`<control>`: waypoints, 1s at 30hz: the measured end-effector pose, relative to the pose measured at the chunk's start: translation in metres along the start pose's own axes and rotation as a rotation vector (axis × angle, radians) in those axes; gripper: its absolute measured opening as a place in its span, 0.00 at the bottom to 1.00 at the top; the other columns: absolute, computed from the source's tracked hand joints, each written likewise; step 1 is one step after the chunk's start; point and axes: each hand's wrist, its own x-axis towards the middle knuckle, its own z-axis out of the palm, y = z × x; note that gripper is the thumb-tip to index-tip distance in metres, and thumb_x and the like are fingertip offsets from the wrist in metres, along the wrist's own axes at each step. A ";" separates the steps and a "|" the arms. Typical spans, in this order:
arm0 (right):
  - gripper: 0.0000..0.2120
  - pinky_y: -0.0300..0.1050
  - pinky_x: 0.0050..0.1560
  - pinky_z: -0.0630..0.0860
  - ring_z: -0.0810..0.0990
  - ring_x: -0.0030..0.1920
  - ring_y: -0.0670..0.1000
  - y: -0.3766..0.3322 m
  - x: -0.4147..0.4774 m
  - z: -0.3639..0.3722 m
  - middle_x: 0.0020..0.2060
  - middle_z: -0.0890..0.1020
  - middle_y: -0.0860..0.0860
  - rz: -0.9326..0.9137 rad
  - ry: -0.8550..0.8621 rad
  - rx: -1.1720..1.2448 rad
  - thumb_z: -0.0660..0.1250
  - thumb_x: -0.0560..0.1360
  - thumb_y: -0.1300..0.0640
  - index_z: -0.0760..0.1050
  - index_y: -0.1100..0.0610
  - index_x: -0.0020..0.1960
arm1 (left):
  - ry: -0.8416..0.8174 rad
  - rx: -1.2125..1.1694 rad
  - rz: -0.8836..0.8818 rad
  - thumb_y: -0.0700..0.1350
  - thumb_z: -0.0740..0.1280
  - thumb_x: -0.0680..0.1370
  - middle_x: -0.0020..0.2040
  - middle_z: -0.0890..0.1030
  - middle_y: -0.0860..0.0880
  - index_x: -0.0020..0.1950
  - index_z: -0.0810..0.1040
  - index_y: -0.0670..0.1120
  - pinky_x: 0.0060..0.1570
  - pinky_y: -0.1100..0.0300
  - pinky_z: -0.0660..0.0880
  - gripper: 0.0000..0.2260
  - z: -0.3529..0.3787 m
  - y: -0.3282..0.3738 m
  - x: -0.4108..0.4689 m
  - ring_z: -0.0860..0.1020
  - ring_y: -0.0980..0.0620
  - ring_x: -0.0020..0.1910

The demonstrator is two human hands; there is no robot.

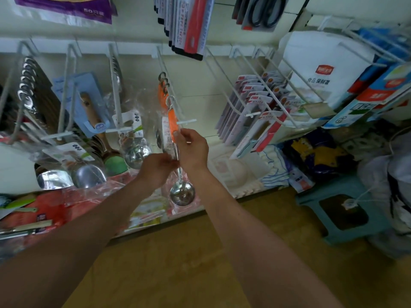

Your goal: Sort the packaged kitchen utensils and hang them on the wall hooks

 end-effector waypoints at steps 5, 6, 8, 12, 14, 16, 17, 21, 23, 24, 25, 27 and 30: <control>0.11 0.29 0.34 0.67 0.79 0.43 0.52 -0.012 0.027 0.016 0.46 0.84 0.56 0.047 -0.024 -0.078 0.68 0.78 0.53 0.81 0.61 0.51 | 0.043 -0.078 -0.042 0.40 0.72 0.74 0.32 0.76 0.44 0.41 0.81 0.36 0.34 0.58 0.68 0.07 -0.008 0.008 0.025 0.70 0.51 0.29; 0.11 0.34 0.38 0.71 0.81 0.45 0.54 -0.013 0.030 0.020 0.47 0.84 0.57 0.070 -0.026 -0.067 0.68 0.78 0.53 0.81 0.61 0.52 | 0.042 -0.062 -0.037 0.40 0.72 0.74 0.33 0.77 0.42 0.42 0.81 0.35 0.36 0.58 0.69 0.07 -0.010 0.007 0.030 0.71 0.49 0.31; 0.11 0.43 0.44 0.75 0.82 0.48 0.56 -0.014 0.034 0.026 0.47 0.84 0.57 0.089 -0.023 -0.036 0.68 0.78 0.53 0.81 0.61 0.52 | 0.040 0.013 -0.007 0.41 0.72 0.74 0.36 0.78 0.41 0.40 0.81 0.37 0.37 0.60 0.70 0.07 -0.014 0.003 0.040 0.73 0.50 0.34; 0.10 0.42 0.45 0.73 0.80 0.44 0.52 -0.013 0.035 0.033 0.45 0.84 0.55 0.083 -0.011 0.007 0.69 0.77 0.53 0.82 0.59 0.51 | 0.055 0.017 -0.036 0.39 0.73 0.73 0.32 0.76 0.45 0.34 0.78 0.43 0.37 0.61 0.68 0.09 -0.018 0.000 0.054 0.71 0.54 0.29; 0.10 0.40 0.45 0.71 0.79 0.44 0.51 -0.011 0.036 0.034 0.46 0.84 0.56 0.081 -0.009 0.023 0.68 0.78 0.53 0.82 0.59 0.53 | 0.063 -0.010 -0.058 0.39 0.73 0.73 0.33 0.78 0.47 0.38 0.80 0.42 0.39 0.62 0.69 0.05 -0.018 -0.001 0.057 0.73 0.55 0.30; 0.13 0.37 0.41 0.71 0.80 0.46 0.51 -0.007 0.036 0.033 0.48 0.84 0.56 0.077 -0.027 -0.014 0.67 0.79 0.51 0.82 0.59 0.55 | 0.047 -0.009 -0.059 0.40 0.75 0.72 0.42 0.82 0.44 0.49 0.82 0.40 0.43 0.62 0.71 0.08 -0.019 -0.003 0.056 0.79 0.51 0.39; 0.14 0.34 0.38 0.69 0.80 0.47 0.51 -0.005 0.035 0.032 0.49 0.84 0.55 0.079 -0.041 -0.038 0.66 0.79 0.50 0.81 0.60 0.56 | 0.031 -0.005 -0.065 0.42 0.76 0.71 0.49 0.83 0.43 0.56 0.81 0.39 0.48 0.62 0.73 0.16 -0.018 -0.006 0.056 0.81 0.49 0.48; 0.21 0.42 0.54 0.75 0.79 0.57 0.53 0.007 0.023 0.032 0.59 0.81 0.54 0.125 -0.089 -0.041 0.66 0.79 0.46 0.75 0.58 0.67 | 0.032 -0.036 -0.098 0.45 0.77 0.71 0.67 0.75 0.42 0.72 0.70 0.42 0.67 0.50 0.70 0.32 -0.020 -0.016 0.042 0.75 0.45 0.65; 0.23 0.51 0.62 0.75 0.78 0.60 0.55 0.014 0.013 0.035 0.61 0.80 0.55 0.135 -0.101 -0.080 0.65 0.79 0.46 0.73 0.58 0.69 | 0.065 -0.016 -0.087 0.47 0.76 0.72 0.70 0.73 0.42 0.74 0.67 0.43 0.68 0.50 0.69 0.33 -0.024 -0.023 0.035 0.73 0.45 0.67; 0.22 0.52 0.61 0.76 0.79 0.60 0.55 0.016 0.008 0.038 0.61 0.80 0.55 0.121 -0.100 -0.089 0.65 0.80 0.47 0.73 0.58 0.68 | 0.085 0.000 -0.078 0.48 0.75 0.74 0.71 0.72 0.43 0.75 0.66 0.43 0.68 0.52 0.68 0.33 -0.028 -0.027 0.030 0.72 0.46 0.68; 0.20 0.51 0.60 0.76 0.79 0.59 0.55 0.018 0.001 0.041 0.60 0.81 0.55 0.101 -0.100 -0.089 0.64 0.80 0.48 0.75 0.58 0.67 | 0.107 0.015 -0.068 0.49 0.74 0.74 0.72 0.71 0.44 0.75 0.67 0.44 0.68 0.55 0.68 0.32 -0.033 -0.032 0.025 0.72 0.46 0.68; 0.16 0.45 0.55 0.75 0.80 0.57 0.54 0.022 -0.012 0.046 0.58 0.82 0.53 0.059 -0.131 -0.098 0.63 0.81 0.48 0.77 0.57 0.63 | 0.147 0.049 -0.037 0.52 0.72 0.76 0.71 0.72 0.45 0.74 0.69 0.45 0.64 0.59 0.69 0.29 -0.046 -0.042 0.013 0.74 0.46 0.66; 0.21 0.48 0.64 0.73 0.76 0.64 0.52 0.026 -0.036 0.059 0.65 0.78 0.52 0.007 -0.231 -0.138 0.62 0.81 0.45 0.75 0.56 0.68 | 0.221 0.133 0.031 0.51 0.69 0.78 0.66 0.75 0.46 0.71 0.71 0.45 0.58 0.64 0.67 0.24 -0.070 -0.054 -0.013 0.74 0.48 0.65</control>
